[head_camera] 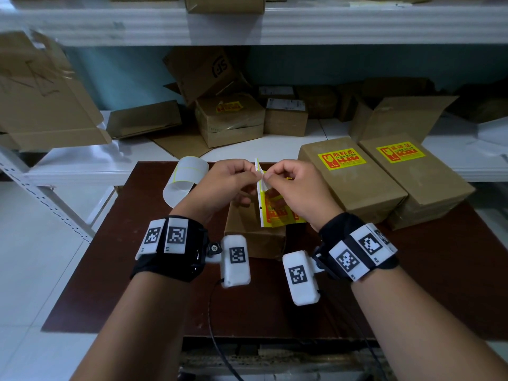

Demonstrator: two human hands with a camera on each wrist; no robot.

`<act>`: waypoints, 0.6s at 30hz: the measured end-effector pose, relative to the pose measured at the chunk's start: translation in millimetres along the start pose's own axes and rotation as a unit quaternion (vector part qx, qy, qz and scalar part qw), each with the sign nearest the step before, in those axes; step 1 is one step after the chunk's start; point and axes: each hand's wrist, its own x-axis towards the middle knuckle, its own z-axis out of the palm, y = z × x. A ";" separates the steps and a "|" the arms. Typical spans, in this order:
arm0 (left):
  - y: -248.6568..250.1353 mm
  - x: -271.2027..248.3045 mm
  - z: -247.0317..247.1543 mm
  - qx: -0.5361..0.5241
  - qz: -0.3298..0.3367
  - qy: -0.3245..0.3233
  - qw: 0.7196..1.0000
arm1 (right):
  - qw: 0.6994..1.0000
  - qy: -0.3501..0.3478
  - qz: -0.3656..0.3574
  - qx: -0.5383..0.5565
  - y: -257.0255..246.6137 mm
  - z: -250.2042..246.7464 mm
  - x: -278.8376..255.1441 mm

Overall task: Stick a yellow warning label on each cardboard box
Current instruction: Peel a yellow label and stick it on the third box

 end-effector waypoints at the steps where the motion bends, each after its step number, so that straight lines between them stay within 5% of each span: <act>1: -0.4 0.1 -0.5 -0.001 0.000 -0.001 1.000 | 1.000 -0.002 0.008 0.014 0.3 0.2 0.0; 18: -0.3 -1.2 -1.6 -0.031 0.014 0.003 0.999 | 0.988 -0.093 0.056 0.109 -9.9 -8.4 -4.6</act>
